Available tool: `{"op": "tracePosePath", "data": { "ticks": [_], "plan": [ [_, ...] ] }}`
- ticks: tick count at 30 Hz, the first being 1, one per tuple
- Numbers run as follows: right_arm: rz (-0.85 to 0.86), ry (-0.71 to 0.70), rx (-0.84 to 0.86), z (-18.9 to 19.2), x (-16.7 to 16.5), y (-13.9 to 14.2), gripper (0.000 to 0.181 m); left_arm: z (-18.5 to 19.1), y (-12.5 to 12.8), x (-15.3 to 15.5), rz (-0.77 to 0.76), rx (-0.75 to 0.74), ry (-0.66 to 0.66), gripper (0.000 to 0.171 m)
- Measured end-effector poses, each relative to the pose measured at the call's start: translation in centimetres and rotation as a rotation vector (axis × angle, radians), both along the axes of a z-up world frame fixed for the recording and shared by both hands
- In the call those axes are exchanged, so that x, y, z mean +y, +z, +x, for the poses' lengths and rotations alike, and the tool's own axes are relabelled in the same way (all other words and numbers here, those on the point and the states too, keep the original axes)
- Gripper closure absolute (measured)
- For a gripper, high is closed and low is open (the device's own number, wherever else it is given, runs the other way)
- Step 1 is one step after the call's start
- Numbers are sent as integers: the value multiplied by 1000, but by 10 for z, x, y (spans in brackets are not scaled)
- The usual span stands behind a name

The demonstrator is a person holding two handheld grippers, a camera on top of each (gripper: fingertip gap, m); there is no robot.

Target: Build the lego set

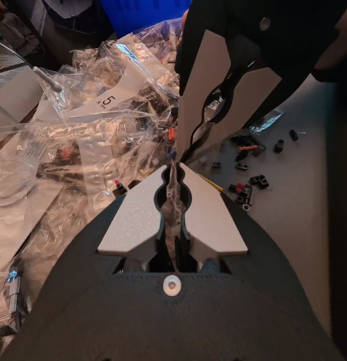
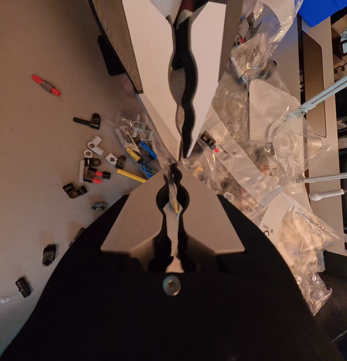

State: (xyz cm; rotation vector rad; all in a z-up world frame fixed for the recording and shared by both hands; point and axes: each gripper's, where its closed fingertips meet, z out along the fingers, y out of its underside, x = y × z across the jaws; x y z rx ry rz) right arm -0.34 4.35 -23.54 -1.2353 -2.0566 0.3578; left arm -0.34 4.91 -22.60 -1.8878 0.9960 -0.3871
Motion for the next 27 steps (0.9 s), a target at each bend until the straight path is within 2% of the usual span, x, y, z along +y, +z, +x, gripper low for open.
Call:
{"op": "tracePosePath", "data": {
  "ticks": [4,27],
  "plan": [
    [-4,0,7,0,0,2,181,-3,-5,2,5,46,9,171],
    [-8,2,28,4,1,10,181,-25,14,14,83,-2,120,171]
  ]
}}
